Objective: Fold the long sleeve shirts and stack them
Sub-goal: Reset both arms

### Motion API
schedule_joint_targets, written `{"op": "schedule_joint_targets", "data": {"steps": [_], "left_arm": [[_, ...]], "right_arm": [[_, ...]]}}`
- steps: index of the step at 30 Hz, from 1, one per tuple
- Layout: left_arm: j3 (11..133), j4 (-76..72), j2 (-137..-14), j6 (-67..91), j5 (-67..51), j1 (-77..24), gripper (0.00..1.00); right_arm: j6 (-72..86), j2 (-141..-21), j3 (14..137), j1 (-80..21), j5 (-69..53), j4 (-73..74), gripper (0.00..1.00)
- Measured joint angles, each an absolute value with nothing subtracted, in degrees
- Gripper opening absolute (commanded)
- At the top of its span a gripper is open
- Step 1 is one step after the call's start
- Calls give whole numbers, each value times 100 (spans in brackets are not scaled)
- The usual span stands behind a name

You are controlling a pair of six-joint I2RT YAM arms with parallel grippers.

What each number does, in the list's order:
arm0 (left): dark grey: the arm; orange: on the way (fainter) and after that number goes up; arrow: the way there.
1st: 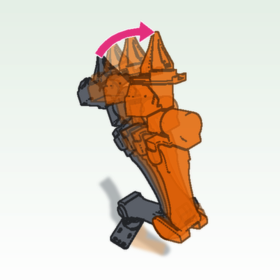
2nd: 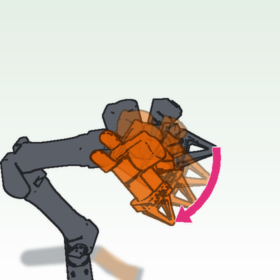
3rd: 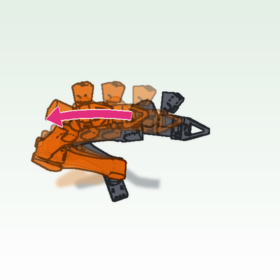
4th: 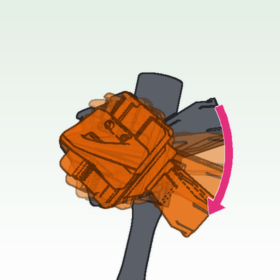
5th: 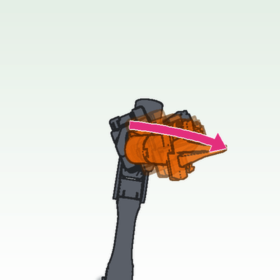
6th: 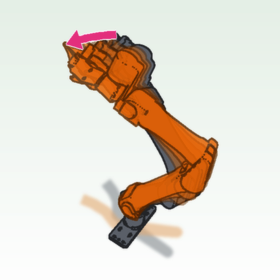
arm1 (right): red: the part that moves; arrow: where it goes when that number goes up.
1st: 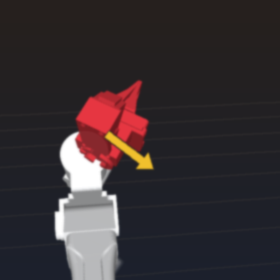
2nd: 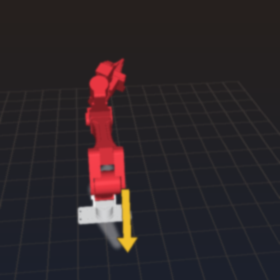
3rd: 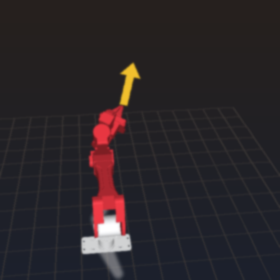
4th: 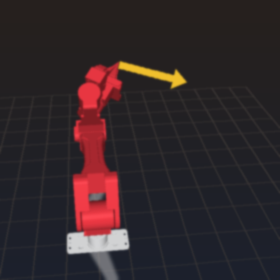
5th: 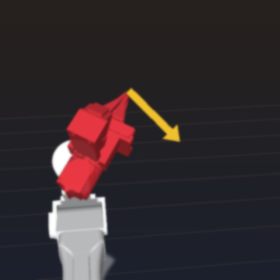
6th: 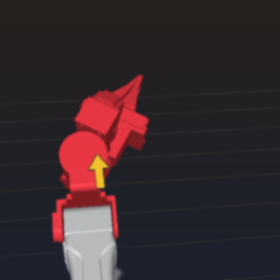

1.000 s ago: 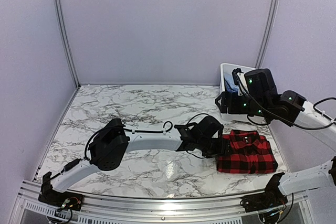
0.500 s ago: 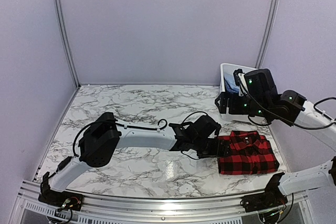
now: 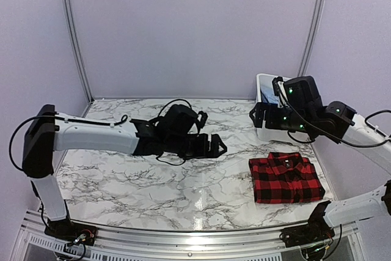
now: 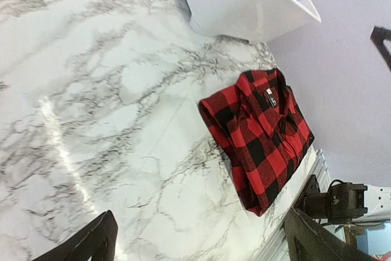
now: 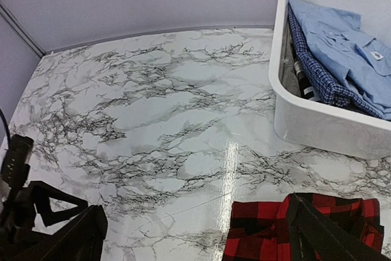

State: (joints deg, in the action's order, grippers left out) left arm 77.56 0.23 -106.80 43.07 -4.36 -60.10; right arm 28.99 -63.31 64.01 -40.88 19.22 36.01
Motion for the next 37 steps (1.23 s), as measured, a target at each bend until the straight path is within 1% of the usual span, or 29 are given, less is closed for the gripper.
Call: {"op": "schedule_joint_targets", "data": {"steps": [9, 14, 25, 32, 37], "left_arm": [[6353, 226, -8326, 3839, 226, -5111, 99], [6217, 519, -7590, 3498, 521, -4626, 99], [6326, 1052, -7507, 3044, 755, -3682, 99], [6296, 1098, -7500, 2897, 1330, -3542, 99], [6045, 1057, -7321, 2816, 1861, -3518, 99]], "right_arm": [[3164, -6344, 6403, -4088, 1970, 3264, 99], [3295, -6661, 6482, -4088, 2156, 3214, 98], [2958, -6982, 6545, -3854, 2244, 2976, 99], [2816, -6493, 5686, -3854, 1984, 2091, 99], [2475, -6364, 5599, -3854, 1981, 1813, 98]]}}
